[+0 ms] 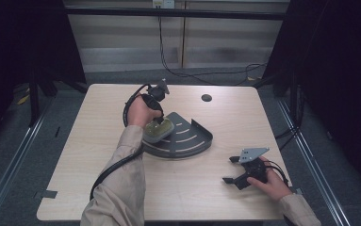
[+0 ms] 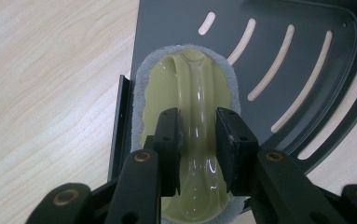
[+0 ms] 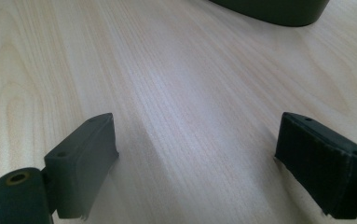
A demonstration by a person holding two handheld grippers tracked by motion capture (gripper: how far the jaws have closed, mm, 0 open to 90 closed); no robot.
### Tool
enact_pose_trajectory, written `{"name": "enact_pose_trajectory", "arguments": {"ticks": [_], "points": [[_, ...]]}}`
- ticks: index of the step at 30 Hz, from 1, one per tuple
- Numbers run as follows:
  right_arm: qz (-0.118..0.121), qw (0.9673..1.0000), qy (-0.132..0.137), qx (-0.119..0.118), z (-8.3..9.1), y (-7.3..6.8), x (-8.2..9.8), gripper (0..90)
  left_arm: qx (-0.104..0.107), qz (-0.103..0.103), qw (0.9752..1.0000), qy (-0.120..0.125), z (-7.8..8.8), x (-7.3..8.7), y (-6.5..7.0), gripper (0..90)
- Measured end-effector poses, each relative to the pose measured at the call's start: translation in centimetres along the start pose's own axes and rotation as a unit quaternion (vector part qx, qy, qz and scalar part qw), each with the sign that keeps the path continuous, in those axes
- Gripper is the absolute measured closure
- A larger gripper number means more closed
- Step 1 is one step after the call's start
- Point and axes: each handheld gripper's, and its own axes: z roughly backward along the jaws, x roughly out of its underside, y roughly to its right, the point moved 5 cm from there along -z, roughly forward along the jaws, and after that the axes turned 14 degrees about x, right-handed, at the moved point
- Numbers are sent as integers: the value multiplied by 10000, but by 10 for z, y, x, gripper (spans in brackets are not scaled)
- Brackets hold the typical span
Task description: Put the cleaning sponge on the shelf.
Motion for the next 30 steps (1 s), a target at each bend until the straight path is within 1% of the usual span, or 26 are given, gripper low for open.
{"name": "enact_pose_trajectory", "arguments": {"ticks": [2,4,9,15,19,20,24,27,28,30], "points": [[-1,10000,1,-1,0,0,0,118,7,0,10000,8,0,0,0,708],[0,10000,1,0,0,0,0,118,-32,34,10000,-11,-3,1,-1,708],[-1,10000,-1,-4,0,0,0,118,-4,32,10000,-44,-5,2,-3,707],[-10,10000,-11,-8,0,0,0,118,-69,64,9999,-128,-8,5,-5,706],[1,10000,1,-1,0,0,0,118,-25,74,9998,-162,-10,6,-6,705],[1,10000,1,-2,0,0,0,118,-2,117,9998,-149,-12,7,-6,705],[1,10000,1,-2,0,0,0,118,-19,77,9998,-186,-12,8,-7,705],[1,10000,1,-1,0,0,0,118,-23,96,9998,-181,-12,9,-8,705],[-1,10000,1,-2,0,0,0,117,-15,134,9997,-186,-12,10,-8,705],[0,10000,1,-1,0,0,0,118,2,115,9997,-199,-13,11,-9,705]]}}
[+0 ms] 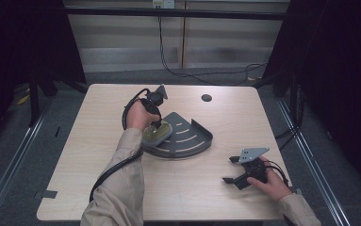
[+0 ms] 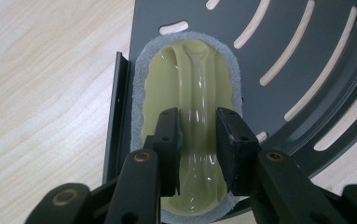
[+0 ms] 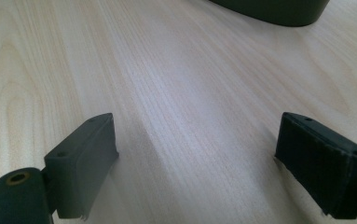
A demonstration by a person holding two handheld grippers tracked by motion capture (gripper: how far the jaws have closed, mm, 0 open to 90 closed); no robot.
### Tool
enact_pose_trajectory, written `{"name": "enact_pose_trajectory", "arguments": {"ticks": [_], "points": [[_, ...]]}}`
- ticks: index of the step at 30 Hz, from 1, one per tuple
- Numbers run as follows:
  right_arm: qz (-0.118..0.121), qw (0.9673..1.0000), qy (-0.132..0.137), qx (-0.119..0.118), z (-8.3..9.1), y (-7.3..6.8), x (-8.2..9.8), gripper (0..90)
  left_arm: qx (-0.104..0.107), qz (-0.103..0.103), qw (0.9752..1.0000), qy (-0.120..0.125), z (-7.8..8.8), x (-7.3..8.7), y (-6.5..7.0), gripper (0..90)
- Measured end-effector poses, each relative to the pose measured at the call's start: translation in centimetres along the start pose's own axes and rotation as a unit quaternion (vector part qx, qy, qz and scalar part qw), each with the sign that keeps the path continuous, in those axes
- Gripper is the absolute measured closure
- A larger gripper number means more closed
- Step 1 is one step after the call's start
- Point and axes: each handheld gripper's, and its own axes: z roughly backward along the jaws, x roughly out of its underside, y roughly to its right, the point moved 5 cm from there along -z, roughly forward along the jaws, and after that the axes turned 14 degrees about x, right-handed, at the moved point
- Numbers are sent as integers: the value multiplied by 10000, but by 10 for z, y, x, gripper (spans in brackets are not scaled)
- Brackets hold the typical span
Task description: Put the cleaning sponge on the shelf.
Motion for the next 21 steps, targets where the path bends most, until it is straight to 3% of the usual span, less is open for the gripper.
{"name": "enact_pose_trajectory", "arguments": {"ticks": [21], "points": [[-2,10000,-1,0,0,0,0,118,-71,106,9999,-11,0,8,-7,699]]}}
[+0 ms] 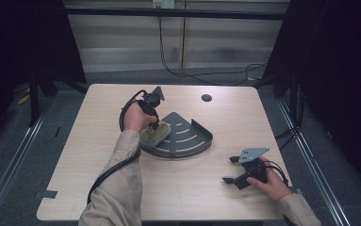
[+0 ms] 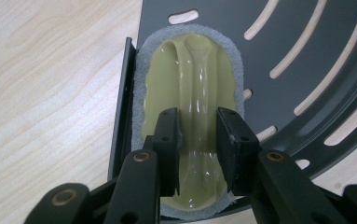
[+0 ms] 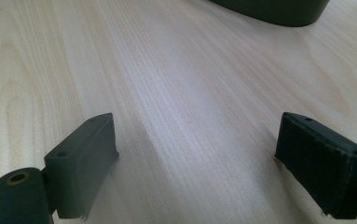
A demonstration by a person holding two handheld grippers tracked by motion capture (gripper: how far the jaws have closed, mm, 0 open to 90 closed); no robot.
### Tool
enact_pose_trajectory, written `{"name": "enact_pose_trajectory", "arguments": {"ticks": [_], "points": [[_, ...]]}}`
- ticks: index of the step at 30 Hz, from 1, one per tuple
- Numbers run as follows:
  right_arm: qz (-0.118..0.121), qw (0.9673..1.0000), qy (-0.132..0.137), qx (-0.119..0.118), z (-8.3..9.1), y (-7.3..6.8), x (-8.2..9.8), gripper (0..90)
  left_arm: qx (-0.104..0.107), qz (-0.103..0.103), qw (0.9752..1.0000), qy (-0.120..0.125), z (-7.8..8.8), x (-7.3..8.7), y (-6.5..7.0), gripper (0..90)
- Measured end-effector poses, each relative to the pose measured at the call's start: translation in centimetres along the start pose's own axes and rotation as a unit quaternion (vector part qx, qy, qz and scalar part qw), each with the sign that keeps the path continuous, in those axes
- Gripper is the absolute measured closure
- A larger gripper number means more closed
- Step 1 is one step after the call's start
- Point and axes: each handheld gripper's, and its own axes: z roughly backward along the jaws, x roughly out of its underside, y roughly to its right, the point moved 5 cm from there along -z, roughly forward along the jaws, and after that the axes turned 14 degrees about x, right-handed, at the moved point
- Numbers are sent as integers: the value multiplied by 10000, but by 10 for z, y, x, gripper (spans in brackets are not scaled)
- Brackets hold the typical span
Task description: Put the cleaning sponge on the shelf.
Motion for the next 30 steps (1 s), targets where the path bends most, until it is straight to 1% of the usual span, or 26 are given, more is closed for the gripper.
{"name": "enact_pose_trajectory", "arguments": {"ticks": [4,5,10,14,20,22,23,25,30], "points": [[-4,10000,2,4,0,0,0,118,-7,23,10000,-33,-2,3,-3,699],[-7,10000,1,2,0,0,0,118,42,62,10000,2,-2,4,-3,701],[-4,10000,2,3,0,0,0,118,13,50,10000,-16,0,6,-4,707],[-4,10000,2,1,0,0,0,118,61,66,10000,-31,-1,7,-4,709],[-2,10000,3,3,0,0,0,118,83,91,9999,-112,-1,8,-3,692],[-3,10000,2,1,0,0,0,118,96,140,9998,-136,0,9,-3,690],[-4,10000,2,1,0,0,0,118,139,175,9996,-170,0,10,-2,674],[-6,10000,0,1,0,0,0,118,112,208,9996,-164,0,10,-3,646],[-4,10000,1,2,0,0,0,118,86,202,9997,-125,0,10,-3,550]]}}
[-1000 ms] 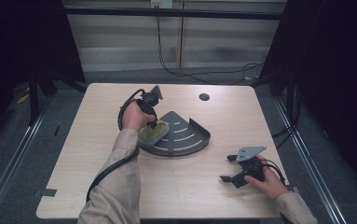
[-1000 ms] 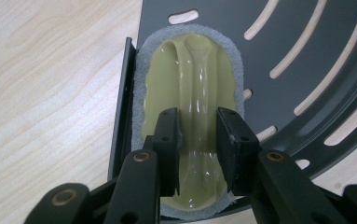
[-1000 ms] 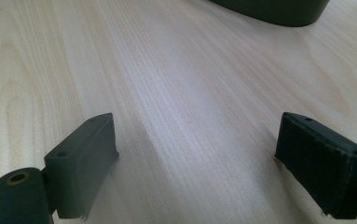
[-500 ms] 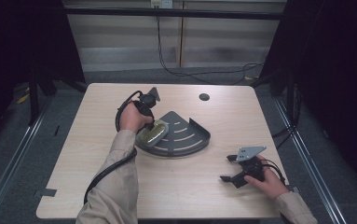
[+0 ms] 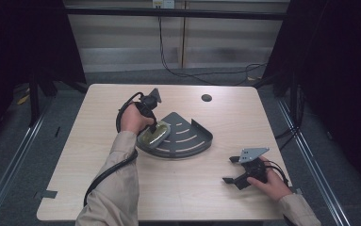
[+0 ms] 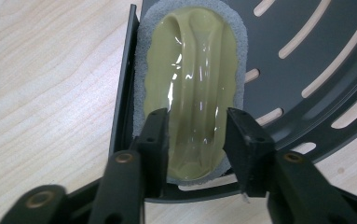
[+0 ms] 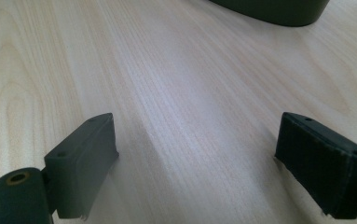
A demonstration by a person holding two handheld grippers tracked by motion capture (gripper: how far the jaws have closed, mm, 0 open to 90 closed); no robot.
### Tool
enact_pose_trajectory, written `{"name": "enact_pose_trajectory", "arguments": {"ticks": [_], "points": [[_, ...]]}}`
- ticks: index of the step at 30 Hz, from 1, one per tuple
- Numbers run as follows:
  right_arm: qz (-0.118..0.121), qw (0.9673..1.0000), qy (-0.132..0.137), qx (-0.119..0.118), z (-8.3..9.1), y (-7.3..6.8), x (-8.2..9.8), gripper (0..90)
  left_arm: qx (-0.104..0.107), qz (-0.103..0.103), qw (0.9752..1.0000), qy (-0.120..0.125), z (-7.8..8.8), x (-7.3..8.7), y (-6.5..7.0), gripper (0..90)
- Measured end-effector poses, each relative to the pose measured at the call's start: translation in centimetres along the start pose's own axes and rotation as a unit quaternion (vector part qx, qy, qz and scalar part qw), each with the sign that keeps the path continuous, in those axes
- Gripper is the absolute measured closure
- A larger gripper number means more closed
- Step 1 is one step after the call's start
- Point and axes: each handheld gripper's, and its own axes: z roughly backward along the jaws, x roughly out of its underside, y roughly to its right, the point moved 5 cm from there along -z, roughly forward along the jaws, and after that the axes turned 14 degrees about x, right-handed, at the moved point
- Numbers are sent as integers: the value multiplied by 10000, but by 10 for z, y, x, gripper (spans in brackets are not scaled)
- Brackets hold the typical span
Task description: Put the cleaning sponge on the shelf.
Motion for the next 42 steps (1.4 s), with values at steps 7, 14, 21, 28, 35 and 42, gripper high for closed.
{"name": "enact_pose_trajectory", "arguments": {"ticks": [7,14,21,28,35,42], "points": [[6,10000,0,-1,0,0,0,118,-43,-14,10000,55,1,1,-1,434],[8,10000,0,-1,0,0,0,118,-23,-39,10000,85,4,4,0,327],[7,10000,0,-1,0,0,0,118,-15,-5,9999,122,6,10,-3,272],[3,10000,1,1,0,0,0,118,-10,3,10000,54,10,19,-3,234],[3,10000,1,2,0,0,0,118,-32,-15,9999,107,14,27,-4,221],[4,10000,1,2,0,0,0,118,-38,-52,9998,185,20,39,-6,199]]}}
